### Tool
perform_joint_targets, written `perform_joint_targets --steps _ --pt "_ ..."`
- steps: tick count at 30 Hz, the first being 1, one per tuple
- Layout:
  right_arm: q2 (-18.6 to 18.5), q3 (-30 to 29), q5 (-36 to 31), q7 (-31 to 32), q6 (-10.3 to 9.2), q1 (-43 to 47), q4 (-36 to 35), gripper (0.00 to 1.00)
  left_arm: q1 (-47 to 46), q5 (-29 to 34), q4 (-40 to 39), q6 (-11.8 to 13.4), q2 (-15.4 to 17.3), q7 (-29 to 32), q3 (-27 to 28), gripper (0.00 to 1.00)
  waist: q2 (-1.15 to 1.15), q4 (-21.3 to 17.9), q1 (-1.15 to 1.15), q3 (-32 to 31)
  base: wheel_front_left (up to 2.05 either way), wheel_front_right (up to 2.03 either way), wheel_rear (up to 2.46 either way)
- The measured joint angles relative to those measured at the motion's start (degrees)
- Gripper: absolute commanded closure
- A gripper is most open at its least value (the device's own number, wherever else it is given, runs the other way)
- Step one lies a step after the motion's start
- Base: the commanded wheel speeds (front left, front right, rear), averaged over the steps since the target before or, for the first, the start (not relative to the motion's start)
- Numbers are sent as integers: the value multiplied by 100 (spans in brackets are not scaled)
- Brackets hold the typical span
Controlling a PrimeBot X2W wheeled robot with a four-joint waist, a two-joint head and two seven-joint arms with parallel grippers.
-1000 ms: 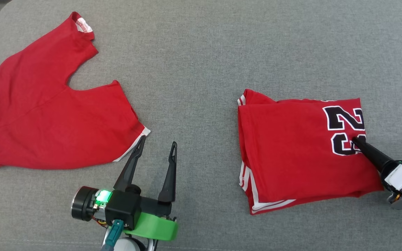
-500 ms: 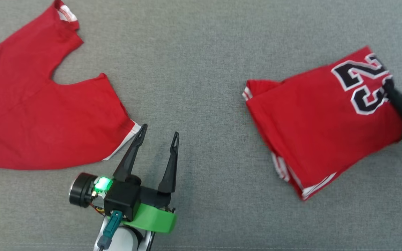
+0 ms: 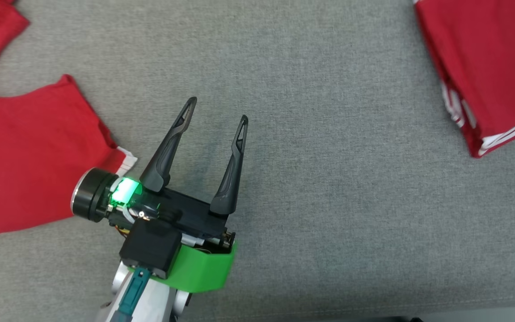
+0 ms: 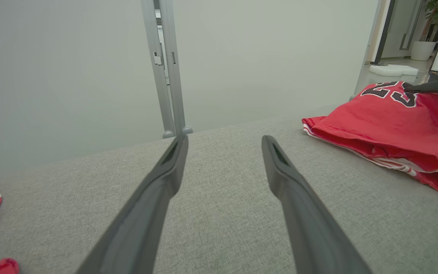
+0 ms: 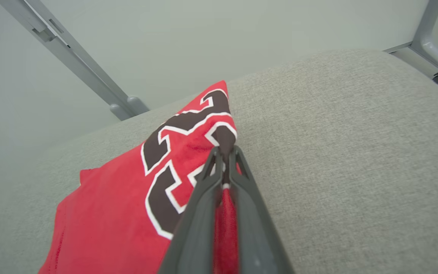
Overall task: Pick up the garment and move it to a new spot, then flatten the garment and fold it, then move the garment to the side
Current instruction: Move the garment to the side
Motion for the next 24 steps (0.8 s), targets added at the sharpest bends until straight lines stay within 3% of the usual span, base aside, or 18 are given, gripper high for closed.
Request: perform_joint_targets --steps 11,18,19,20,24 --pt "-887 -454 -55 -360 1 -274 647 100 -78 -93 -543 -10 92 1 -11 0 0 -312 0 706 0 0 0" --pt "-1179 -469 -56 -374 2 -448 1068 100 -146 -30 -761 -36 163 1 -74 0 0 -400 0 1092 0 0 0" --pt "-1200 -433 -105 -375 2 -476 1159 55 -155 -30 -771 -45 165 1 -87 0 0 -403 0 1127 0 0 0" --pt "-1207 -410 -188 -410 2 -497 1246 0 -162 -30 -772 -48 166 1 -97 0 0 -401 0 1149 0 0 0" --pt "-1141 -242 -599 -727 1 -720 1426 0 -219 -63 -744 -47 158 0 -132 0 0 -346 0 1144 0 0 0"
